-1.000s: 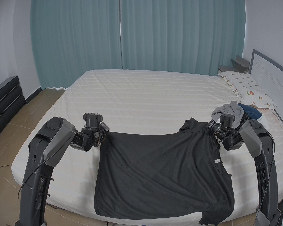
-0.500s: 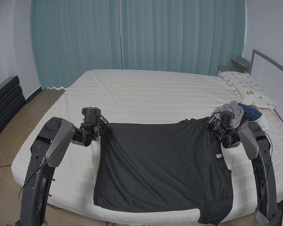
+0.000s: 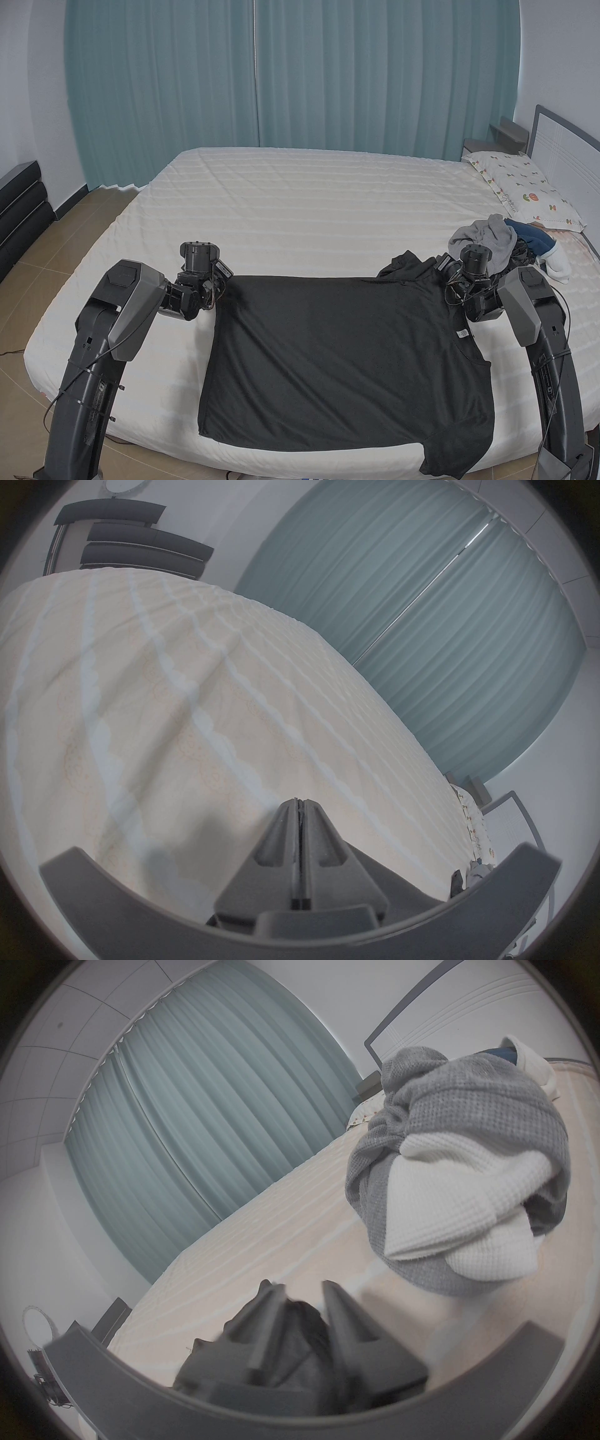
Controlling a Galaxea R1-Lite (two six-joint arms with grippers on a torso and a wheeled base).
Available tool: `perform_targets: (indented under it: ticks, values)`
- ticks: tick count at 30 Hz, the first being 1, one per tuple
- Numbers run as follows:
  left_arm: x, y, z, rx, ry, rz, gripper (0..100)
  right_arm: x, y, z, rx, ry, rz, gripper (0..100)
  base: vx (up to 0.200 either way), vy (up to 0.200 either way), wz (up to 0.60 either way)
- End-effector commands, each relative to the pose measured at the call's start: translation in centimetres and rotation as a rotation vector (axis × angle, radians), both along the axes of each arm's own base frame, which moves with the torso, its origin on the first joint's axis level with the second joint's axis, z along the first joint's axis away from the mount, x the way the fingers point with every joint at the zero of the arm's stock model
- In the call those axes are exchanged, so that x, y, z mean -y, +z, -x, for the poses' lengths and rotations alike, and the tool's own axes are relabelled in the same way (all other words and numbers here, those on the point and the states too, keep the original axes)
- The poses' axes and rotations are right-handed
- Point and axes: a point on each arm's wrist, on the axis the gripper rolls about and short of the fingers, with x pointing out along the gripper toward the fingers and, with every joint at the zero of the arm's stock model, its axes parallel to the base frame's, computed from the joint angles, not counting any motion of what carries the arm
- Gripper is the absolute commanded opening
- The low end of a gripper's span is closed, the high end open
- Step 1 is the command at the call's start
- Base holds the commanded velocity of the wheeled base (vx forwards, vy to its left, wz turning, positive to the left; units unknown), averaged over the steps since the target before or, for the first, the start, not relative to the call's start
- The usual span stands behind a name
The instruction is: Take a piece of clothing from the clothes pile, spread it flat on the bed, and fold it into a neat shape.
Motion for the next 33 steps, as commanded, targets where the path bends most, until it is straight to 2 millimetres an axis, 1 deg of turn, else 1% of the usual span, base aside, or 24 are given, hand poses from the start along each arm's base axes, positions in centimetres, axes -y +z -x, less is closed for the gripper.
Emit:
perform_targets:
  ticks: [1, 5, 8, 9, 11, 12, 13, 14, 15, 16, 18, 20, 21, 22, 23, 24, 25, 26, 29, 30, 31, 33]
  values:
    - [0.2, -0.8, 0.0, -0.016, -0.002, -0.003, 100, -0.3, -0.8, 0.1, -0.017, 0.005, 0.001, 100, 0.0, 0.0, 0.0]
    - [0.2, -0.7, 0.0, -0.014, 0.001, -0.001, 100, -0.2, -1.0, 0.6, -0.043, 0.004, 0.001, 100, 0.0, 0.0, 0.0]
    - [0.0, -0.6, 0.2, -0.023, 0.008, -0.002, 100, 0.2, -0.2, 1.1, -0.045, -0.003, 0.0, 100, 0.0, 0.0, 0.0]
    - [-0.5, -0.4, 0.3, -0.034, 0.018, -0.002, 100, 0.4, 0.8, 1.5, -0.046, -0.006, -0.001, 100, 0.0, 0.0, 0.0]
    - [-1.3, 0.7, 0.6, -0.046, 0.044, 0.009, 100, 1.3, 2.2, 2.4, -0.058, -0.02, -0.004, 100, 0.0, 0.0, 0.0]
    - [-1.4, 0.8, 0.6, -0.046, 0.046, 0.01, 100, 1.4, 2.2, 2.5, -0.061, -0.022, -0.004, 100, 0.0, 0.0, 0.0]
    - [-2.3, 2.2, 1.1, -0.053, 0.077, 0.04, 100, 2.1, 3.4, 3.6, -0.075, -0.03, -0.008, 100, 0.0, 0.0, 0.0]
    - [-2.4, 2.3, 1.2, -0.053, 0.079, 0.044, 100, 2.2, 3.6, 3.7, -0.073, -0.028, -0.009, 100, 0.0, 0.0, 0.0]
    - [-3.3, 4.1, 1.9, -0.056, 0.097, 0.076, 100, 3.0, 4.6, 4.9, -0.079, -0.025, -0.018, 100, 0.0, 0.0, 0.0]
    - [-3.9, 4.9, 2.4, -0.059, 0.106, 0.082, 100, 3.1, 5.3, 5.7, -0.082, -0.018, -0.024, 100, 0.0, 0.0, 0.0]
    - [-4.4, 5.7, 3.7, -0.078, 0.104, 0.081, 100, 2.9, 5.8, 7.7, -0.119, -0.011, -0.027, 100, 0.0, 0.0, 0.0]
    - [-4.6, 6.7, 5.3, -0.105, 0.088, 0.086, 100, 2.6, 6.3, 10.2, -0.146, 0.014, -0.037, 100, 0.0, 0.0, 0.0]
    - [-4.6, 6.7, 5.3, -0.105, 0.088, 0.086, 100, 2.6, 6.3, 10.2, -0.146, 0.014, -0.037, 100, 0.0, 0.0, 0.0]
    - [-4.9, 7.6, 7.0, -0.133, 0.052, 0.112, 100, 2.2, 7.0, 12.6, -0.145, 0.066, -0.054, 100, 0.0, 0.0, 0.0]
    - [-5.0, 7.9, 7.8, -0.149, 0.035, 0.124, 100, 2.0, 7.1, 13.9, -0.153, 0.089, -0.066, 100, 0.0, 0.0, 0.0]
    - [-5.0, 8.2, 8.9, -0.171, 0.015, 0.137, 100, 1.7, 7.3, 15.4, -0.159, 0.111, -0.085, 100, 0.0, 0.0, 0.0]
    - [-5.0, 8.3, 9.2, -0.176, 0.009, 0.14, 100, 1.6, 7.3, 15.8, -0.162, 0.117, -0.09, 100, 0.0, 0.0, 0.0]
    - [-4.9, 8.7, 11.2, -0.209, -0.028, 0.158, 100, 1.3, 7.7, 18.2, -0.16, 0.148, -0.112, 100, 0.0, 0.0, 0.0]
    - [-4.4, 9.0, 14.4, -0.241, -0.073, 0.188, 100, 0.5, 7.5, 21.8, -0.177, 0.202, -0.135, 100, 0.0, 0.0, 0.0]
    - [-4.4, 8.9, 14.6, -0.243, -0.075, 0.19, 100, 0.5, 7.5, 22.0, -0.179, 0.203, -0.135, 100, 0.0, 0.0, 0.0]
    - [-3.5, 8.8, 16.4, -0.25, -0.094, 0.219, 100, 0.2, 7.2, 23.6, -0.192, 0.211, -0.139, 100, 0.0, 0.0, 0.0]
    - [-2.9, 8.6, 18.1, -0.246, -0.098, 0.252, 100, -0.2, 6.6, 25.3, -0.221, 0.22, -0.153, 100, 0.0, 0.0, 0.0]
